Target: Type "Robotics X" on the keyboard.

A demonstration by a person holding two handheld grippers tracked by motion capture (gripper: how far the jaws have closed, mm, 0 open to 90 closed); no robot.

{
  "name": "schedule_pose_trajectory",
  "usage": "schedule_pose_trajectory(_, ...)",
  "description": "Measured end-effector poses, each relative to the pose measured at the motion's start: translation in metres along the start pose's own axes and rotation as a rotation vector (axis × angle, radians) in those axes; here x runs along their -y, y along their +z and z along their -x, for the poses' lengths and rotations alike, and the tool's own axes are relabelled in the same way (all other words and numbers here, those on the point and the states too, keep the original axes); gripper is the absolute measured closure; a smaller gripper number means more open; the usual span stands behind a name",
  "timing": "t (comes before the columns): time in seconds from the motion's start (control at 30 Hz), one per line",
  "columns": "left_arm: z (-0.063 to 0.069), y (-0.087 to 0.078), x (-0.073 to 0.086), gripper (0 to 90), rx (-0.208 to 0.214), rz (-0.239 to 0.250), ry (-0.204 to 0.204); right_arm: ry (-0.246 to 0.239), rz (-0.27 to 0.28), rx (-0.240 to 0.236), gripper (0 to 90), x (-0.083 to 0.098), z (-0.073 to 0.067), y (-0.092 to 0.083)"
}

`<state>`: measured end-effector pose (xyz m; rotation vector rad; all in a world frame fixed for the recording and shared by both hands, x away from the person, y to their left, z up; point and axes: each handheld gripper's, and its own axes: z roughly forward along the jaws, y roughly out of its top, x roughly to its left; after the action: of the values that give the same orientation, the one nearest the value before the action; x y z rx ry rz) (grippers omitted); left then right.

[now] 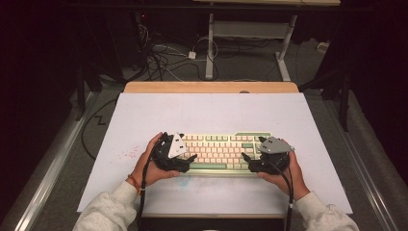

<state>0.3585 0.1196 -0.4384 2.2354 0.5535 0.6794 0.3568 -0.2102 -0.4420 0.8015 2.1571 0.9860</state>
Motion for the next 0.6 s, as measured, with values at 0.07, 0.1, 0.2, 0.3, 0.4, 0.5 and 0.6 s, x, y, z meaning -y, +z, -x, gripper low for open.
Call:
schedule_pose_trajectory(0.07, 0.0009, -0.0002, -0.0002, 16.3, -0.014, 0.004, 0.006, 0.003, 0.003, -0.005, 17.6, 0.0001, 0.0001, 0.0004)
schedule_pose_trajectory(0.1, 0.0013, -0.0001, -0.0003, 16.3, -0.020, 0.006, 0.006, 0.001, 0.005, -0.006, 17.5, 0.0000, -0.0002, 0.0005)
schedule_pose_trajectory(0.2, 0.0023, 0.0006, -0.0008, 15.7, -0.027, 0.004, 0.013, -0.004, 0.010, 0.001, 17.4, -0.0005, -0.0014, 0.0005)
schedule_pose_trajectory(0.3, 0.0032, -0.0005, -0.0017, 15.3, -0.042, 0.009, 0.020, -0.015, 0.015, 0.010, 17.4, -0.0019, -0.0020, -0.0002)
schedule_pose_trajectory(0.4, 0.0029, -0.0029, -0.0019, 15.3, -0.043, 0.019, 0.020, -0.016, 0.031, 0.014, 17.4, -0.0041, -0.0012, -0.0020)
schedule_pose_trajectory(0.5, 0.0026, -0.0043, -0.0016, 15.3, -0.049, 0.021, 0.019, -0.024, 0.036, 0.026, 18.4, -0.0051, -0.0020, -0.0035)
schedule_pose_trajectory(0.6, 0.0033, -0.0065, -0.0019, 15.3, -0.052, 0.025, 0.023, -0.025, 0.042, 0.028, 18.4, -0.0067, -0.0025, -0.0047)
